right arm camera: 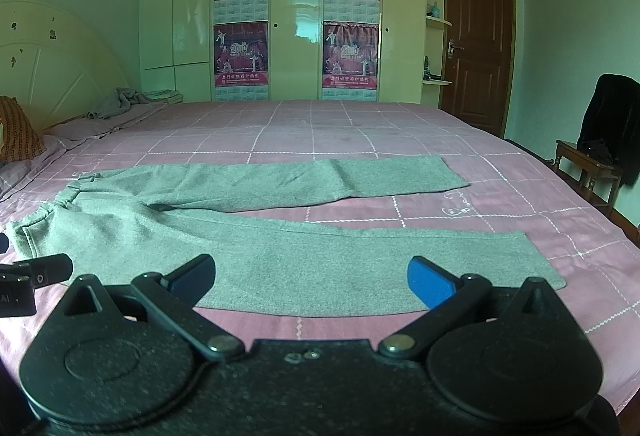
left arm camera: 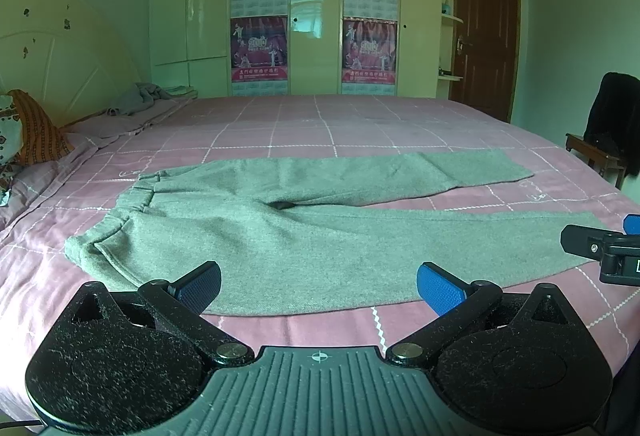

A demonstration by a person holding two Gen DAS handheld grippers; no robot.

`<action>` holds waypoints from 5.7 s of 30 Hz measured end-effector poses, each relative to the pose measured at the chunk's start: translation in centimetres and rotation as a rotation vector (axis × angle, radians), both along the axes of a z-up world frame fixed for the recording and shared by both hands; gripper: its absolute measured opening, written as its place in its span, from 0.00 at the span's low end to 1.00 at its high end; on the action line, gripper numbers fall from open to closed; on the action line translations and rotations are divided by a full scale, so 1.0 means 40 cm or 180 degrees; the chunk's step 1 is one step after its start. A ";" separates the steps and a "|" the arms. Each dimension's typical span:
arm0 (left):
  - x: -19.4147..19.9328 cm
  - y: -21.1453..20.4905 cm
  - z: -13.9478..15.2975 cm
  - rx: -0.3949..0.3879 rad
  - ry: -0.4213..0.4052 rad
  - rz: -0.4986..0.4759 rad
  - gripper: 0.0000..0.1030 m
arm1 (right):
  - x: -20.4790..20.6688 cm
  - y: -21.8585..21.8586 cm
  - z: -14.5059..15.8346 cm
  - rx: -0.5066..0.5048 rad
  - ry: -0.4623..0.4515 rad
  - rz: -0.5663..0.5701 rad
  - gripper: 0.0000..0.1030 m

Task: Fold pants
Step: 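Lower the right tool to the sweatpants leg hem and close on it, then lift the gripped leg hem with the right tool and lay it over the other leg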

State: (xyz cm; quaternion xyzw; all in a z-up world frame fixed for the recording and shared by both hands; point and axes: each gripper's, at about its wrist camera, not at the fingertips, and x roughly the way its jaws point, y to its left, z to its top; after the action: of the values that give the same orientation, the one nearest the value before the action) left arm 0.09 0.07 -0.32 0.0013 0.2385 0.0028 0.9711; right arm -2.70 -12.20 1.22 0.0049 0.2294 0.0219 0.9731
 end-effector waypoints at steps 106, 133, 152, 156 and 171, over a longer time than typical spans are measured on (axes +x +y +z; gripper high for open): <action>0.289 0.777 -0.129 -0.0499 0.0724 0.0452 0.50 | 0.469 0.081 -0.097 -0.0101 0.0915 0.1591 0.29; 0.340 0.806 -0.290 -0.2672 0.0671 0.0888 0.23 | 0.638 0.067 -0.209 0.0965 0.1728 0.0426 0.26; 0.320 0.804 -0.162 -0.1657 0.0859 0.0675 0.22 | 0.406 0.049 -0.216 0.1021 0.1267 0.0675 0.10; 0.343 0.752 -0.183 -0.1053 0.1228 0.0701 0.24 | 0.402 0.060 -0.168 0.0795 0.1132 0.0806 0.13; 0.323 0.467 -0.220 0.0037 0.1188 0.1194 0.69 | 0.588 0.026 -0.138 0.0153 0.1281 0.0408 0.58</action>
State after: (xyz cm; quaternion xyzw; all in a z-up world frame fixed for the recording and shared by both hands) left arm 13.00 18.73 -9.11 -0.0368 0.4095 0.1839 0.8928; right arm 20.81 -11.15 -4.30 0.0178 0.4184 0.0878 0.9038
